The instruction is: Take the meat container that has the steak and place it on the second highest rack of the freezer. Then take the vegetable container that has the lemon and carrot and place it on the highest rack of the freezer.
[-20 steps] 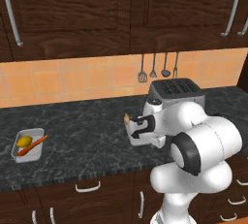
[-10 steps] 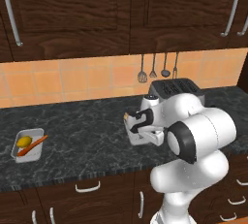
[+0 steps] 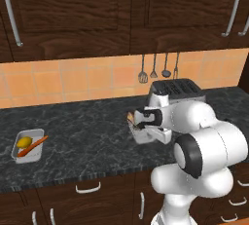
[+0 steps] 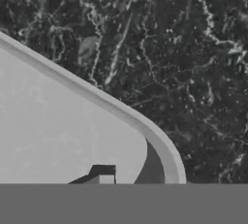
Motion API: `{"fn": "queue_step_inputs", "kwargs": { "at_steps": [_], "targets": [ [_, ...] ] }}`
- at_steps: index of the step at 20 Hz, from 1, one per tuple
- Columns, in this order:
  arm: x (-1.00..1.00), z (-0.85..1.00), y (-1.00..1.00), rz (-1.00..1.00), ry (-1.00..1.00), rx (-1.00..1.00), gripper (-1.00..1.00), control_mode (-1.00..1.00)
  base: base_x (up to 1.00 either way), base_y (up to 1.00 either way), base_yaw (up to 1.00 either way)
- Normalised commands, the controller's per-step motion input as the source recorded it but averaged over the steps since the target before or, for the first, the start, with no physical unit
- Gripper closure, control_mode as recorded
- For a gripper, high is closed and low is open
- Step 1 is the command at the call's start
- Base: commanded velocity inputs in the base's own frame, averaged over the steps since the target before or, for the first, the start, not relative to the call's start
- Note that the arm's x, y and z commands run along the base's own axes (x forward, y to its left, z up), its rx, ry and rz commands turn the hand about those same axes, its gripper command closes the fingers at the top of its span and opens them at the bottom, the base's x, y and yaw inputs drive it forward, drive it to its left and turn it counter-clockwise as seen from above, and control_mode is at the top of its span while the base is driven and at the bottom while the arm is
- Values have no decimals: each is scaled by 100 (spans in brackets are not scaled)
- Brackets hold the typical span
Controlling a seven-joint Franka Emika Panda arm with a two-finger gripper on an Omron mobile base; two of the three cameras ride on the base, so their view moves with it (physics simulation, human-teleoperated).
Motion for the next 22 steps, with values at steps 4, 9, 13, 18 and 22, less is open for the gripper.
{"fn": "queue_step_inputs", "kwargs": {
  "at_steps": [4, 9, 13, 18, 22],
  "targets": [
    [-64, 95, -36, 10, -14, 7, 100, -100, 0, 0, 0],
    [-52, 100, -13, 21, -9, -1, 100, -100, 0, 0, 0],
    [-41, 100, 0, 21, -6, -7, 100, -100, 0, 0, 0],
    [-47, 100, -4, 18, -9, -11, 100, -100, 0, 0, 0],
    [-51, 100, -8, 6, -2, -2, 100, -100, 0, 0, 0]
  ]
}}
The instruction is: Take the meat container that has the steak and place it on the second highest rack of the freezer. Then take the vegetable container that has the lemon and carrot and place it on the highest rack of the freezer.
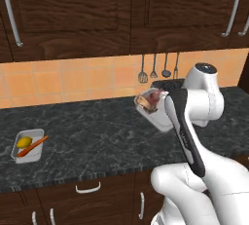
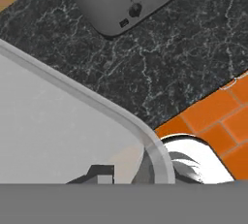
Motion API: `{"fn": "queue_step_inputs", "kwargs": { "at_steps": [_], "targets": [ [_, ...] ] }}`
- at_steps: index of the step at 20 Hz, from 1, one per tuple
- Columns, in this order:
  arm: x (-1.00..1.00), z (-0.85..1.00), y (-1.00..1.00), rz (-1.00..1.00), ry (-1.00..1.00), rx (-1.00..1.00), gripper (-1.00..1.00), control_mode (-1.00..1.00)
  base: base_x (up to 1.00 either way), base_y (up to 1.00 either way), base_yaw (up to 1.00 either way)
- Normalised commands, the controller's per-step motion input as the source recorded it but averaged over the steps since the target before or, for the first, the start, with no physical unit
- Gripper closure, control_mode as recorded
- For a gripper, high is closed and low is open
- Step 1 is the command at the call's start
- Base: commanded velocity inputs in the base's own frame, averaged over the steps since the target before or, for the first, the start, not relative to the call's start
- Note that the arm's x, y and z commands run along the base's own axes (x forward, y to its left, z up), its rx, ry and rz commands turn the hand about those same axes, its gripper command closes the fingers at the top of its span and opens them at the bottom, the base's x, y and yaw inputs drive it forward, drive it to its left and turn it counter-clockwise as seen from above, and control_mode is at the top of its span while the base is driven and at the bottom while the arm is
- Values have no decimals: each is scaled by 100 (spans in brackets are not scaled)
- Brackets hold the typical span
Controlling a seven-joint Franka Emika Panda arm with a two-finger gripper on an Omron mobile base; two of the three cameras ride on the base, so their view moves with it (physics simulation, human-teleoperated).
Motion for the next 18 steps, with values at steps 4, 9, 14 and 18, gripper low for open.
{"fn": "queue_step_inputs", "kwargs": {
  "at_steps": [4, 9, 14, 18],
  "targets": [
    [-51, 100, -2, 0, -8, 0, 100, -100, 0, 0, 0],
    [-68, 60, -3, 0, -2, 0, 100, -100, 0, 0, 0],
    [-64, 8, -22, 0, 5, 4, 100, -100, 0, 0, 0],
    [-14, 0, -8, -2, 6, 4, 100, 100, -28, 0, -8]
  ]
}}
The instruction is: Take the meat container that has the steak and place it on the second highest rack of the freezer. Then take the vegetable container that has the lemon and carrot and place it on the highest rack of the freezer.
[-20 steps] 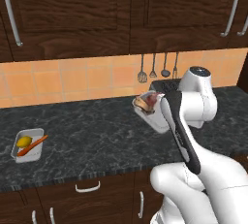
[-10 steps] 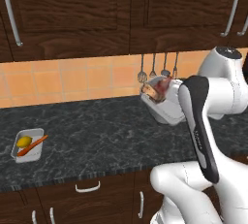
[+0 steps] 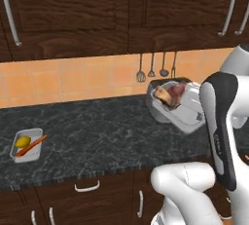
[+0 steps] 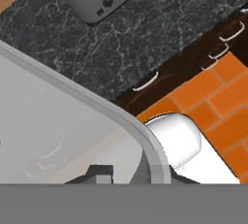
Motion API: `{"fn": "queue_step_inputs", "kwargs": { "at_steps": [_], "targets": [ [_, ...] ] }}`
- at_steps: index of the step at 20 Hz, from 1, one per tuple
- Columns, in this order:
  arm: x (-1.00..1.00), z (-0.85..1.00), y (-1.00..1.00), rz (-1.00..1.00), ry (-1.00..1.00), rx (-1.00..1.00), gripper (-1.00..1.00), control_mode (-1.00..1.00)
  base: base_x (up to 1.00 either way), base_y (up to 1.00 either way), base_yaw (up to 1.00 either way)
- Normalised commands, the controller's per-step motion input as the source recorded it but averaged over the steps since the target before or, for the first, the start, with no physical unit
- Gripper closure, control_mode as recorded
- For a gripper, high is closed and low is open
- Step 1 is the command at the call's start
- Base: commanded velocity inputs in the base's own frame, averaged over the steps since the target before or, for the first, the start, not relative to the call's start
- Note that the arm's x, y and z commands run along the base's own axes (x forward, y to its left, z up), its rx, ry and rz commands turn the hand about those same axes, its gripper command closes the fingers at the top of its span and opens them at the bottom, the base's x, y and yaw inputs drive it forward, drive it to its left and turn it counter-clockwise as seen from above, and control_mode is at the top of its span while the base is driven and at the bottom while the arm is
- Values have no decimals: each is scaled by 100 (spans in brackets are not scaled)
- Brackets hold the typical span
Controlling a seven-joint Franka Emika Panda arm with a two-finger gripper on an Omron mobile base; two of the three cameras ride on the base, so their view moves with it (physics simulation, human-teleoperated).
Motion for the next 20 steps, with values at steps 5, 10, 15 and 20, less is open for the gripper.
{"fn": "queue_step_inputs", "kwargs": {
  "at_steps": [5, 10, 15, 20],
  "targets": [
    [0, 0, 0, 0, 0, 0, 100, 100, -90, 0, -48],
    [0, 0, 0, 0, 0, 0, 100, 100, -68, 6, -84],
    [0, 0, 0, 0, 0, 0, 100, 100, -74, 0, -80],
    [0, 0, 0, 0, 0, 0, 100, 100, -31, -32, -73]
  ]
}}
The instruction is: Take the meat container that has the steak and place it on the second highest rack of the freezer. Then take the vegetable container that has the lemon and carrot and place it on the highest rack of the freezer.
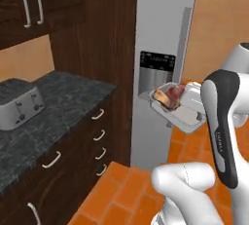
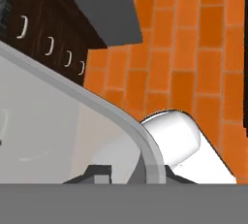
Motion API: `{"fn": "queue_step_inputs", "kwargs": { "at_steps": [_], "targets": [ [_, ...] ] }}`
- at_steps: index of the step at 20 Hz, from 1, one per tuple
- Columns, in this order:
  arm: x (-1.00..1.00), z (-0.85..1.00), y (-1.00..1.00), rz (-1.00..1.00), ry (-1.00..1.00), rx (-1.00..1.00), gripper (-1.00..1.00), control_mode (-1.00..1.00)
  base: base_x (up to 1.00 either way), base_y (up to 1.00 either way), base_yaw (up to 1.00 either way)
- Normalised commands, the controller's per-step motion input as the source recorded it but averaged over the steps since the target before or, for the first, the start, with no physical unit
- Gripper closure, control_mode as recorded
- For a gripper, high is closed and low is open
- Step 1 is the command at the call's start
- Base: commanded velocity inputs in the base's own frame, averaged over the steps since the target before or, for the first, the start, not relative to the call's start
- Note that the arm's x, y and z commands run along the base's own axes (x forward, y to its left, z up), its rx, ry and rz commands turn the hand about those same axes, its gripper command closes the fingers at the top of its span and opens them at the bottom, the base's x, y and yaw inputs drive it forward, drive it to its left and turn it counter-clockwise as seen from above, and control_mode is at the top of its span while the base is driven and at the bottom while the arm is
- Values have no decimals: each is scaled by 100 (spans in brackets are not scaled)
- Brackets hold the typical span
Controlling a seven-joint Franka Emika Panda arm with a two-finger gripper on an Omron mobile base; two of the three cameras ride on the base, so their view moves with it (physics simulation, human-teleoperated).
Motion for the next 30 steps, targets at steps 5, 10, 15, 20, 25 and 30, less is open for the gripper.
{"fn": "queue_step_inputs", "kwargs": {
  "at_steps": [5, 10, 15, 20, 25, 30],
  "targets": [
    [0, 0, 0, 0, 0, 0, 100, 100, 5, -56, -74],
    [0, 0, 0, 0, 0, 0, 100, 100, 55, -65, -51],
    [0, 0, 0, 0, 0, 0, 100, 100, 95, -49, -24],
    [0, 0, 0, 0, 0, 0, 100, 100, 100, -45, -14],
    [0, 0, 0, 0, 0, 0, 100, 100, 100, -62, -5],
    [0, 0, 0, 0, 0, 0, 100, 100, 100, -44, -1]
  ]
}}
